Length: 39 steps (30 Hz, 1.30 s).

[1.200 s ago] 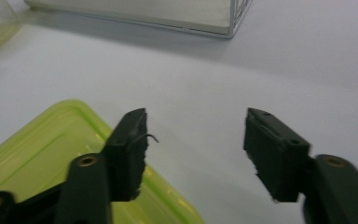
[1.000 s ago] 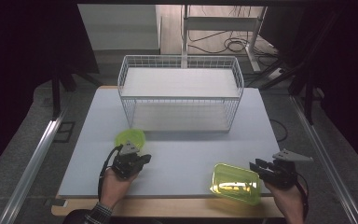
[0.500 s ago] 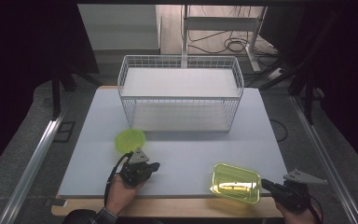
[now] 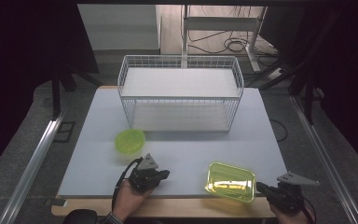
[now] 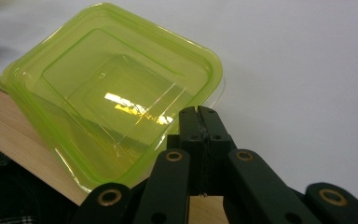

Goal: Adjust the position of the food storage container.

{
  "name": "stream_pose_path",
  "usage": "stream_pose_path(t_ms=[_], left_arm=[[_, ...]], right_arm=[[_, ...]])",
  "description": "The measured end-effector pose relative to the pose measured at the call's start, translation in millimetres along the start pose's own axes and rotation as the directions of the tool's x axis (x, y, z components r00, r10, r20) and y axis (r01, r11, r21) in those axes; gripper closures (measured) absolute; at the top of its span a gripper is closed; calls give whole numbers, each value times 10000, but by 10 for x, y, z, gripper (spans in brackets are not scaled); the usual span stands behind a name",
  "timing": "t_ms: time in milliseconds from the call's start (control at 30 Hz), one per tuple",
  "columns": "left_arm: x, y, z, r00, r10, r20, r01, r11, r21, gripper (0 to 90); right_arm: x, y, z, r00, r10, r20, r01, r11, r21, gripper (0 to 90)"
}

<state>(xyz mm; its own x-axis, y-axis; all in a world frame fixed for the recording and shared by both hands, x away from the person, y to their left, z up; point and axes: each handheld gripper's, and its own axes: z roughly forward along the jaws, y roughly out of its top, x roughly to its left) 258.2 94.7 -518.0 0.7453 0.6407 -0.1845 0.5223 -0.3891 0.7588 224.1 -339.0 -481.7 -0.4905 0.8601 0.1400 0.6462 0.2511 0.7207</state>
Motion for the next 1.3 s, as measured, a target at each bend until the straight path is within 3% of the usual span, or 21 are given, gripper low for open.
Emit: stream_pose_path(t_ms=[167,433,800,967,1300], left_arm=[[-49,28,48,9995,2,316,-2,10000,-2,890],[-98,51,110,9991,187,391,-197,9995,265,887],[-99,20,60,9992,283,-289,-257,9957,887,889],[-70,-22,-16,9982,107,-596,-47,9951,990,891],[-81,-123,-40,9981,-44,-607,127,9904,1379,881]], right_arm=[[100,81,122,9996,-34,-287,34,10000,15,887],[314,256,385,9961,-281,-840,290,9995,100,881],[532,530,770,9888,-526,-1394,569,9980,268,875],[615,647,970,9836,-628,-1688,718,9963,477,879],[657,889,1209,9784,-917,-1852,1024,9935,493,877]])
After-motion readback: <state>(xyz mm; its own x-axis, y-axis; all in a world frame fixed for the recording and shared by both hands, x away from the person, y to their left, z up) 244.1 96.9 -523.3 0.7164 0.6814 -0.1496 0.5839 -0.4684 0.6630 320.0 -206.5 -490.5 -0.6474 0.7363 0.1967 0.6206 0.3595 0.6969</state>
